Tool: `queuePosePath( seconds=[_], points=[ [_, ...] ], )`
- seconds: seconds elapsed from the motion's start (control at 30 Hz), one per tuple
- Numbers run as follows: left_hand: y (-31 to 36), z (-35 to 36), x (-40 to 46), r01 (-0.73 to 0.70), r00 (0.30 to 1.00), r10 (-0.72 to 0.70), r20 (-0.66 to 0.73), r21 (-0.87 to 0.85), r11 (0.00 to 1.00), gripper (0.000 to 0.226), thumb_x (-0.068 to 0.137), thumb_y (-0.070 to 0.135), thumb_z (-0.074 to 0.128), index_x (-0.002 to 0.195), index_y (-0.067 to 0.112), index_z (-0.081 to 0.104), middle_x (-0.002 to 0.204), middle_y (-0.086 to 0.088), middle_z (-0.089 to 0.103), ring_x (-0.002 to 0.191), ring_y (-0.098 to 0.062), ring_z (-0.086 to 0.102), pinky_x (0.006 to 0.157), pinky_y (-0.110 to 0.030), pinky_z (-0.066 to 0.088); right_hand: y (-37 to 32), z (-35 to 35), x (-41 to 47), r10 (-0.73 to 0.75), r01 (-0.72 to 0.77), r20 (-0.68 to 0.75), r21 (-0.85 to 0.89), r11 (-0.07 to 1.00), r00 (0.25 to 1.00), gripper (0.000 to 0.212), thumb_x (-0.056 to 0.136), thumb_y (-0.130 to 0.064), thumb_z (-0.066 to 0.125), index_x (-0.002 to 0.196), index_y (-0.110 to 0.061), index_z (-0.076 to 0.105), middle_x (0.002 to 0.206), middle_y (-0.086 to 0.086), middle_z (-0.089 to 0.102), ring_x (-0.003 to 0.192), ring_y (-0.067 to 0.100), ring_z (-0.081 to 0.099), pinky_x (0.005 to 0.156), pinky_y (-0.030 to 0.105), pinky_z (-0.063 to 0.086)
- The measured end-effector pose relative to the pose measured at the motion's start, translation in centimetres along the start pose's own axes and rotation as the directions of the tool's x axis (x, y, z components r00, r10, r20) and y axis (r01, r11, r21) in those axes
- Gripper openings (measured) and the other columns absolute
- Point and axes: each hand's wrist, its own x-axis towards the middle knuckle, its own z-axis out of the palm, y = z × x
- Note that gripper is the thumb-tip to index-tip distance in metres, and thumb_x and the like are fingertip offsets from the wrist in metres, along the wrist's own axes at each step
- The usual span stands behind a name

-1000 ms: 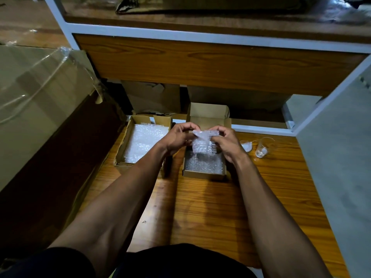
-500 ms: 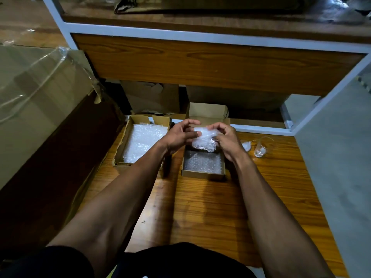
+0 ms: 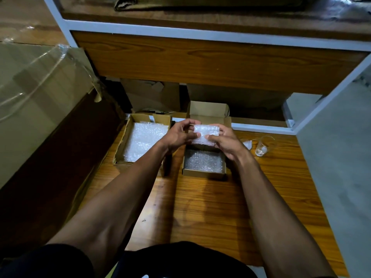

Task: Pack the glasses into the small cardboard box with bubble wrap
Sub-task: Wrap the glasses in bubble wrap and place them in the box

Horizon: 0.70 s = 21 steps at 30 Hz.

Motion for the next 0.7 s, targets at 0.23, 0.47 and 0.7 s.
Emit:
queuePosePath(
  seconds=[0.23,0.47,0.7],
  points=[
    [0.0,0.2,-0.1,-0.044,0.998,0.043,0.044,0.018,0.999,0.035,0.088,-0.012,0.07,0.115,0.01,0.067,0.109,-0.009,0.063,0.097,-0.022,0.066,0.08,-0.035,0.06,0.1,0.0,-0.3,-0.088,0.082,-0.044,-0.122,0.989,0.995,0.031,0.087,0.006,0.074,0.107,-0.017,0.071,0.122,0.012,0.068,0.109,0.028,0.07,0.088,0.042,0.064],
    [-0.4,1.1,0.3,-0.034,0.998,0.035,0.043,-0.039,0.999,0.033,0.089,-0.014,0.067,0.108,0.013,0.073,0.112,-0.003,0.071,0.103,-0.027,0.067,0.091,-0.046,0.056,0.1,-0.6,-0.7,-0.096,0.083,-0.126,-0.104,0.991,0.987,0.027,0.088,0.012,0.069,0.101,-0.011,0.074,0.116,0.011,0.069,0.108,0.027,0.071,0.092,0.044,0.063],
    [0.3,2.1,0.4,-0.033,0.968,-0.007,0.252,0.154,0.988,0.068,0.086,-0.005,0.077,0.141,0.029,0.056,0.148,-0.008,0.05,0.118,-0.036,0.067,0.096,-0.057,0.059,0.2,-2.9,-0.6,0.07,-0.036,-0.131,0.246,0.969,0.989,0.032,0.092,0.021,0.057,0.106,-0.003,0.071,0.118,0.021,0.068,0.106,0.028,0.072,0.085,0.03,0.064]
  ],
)
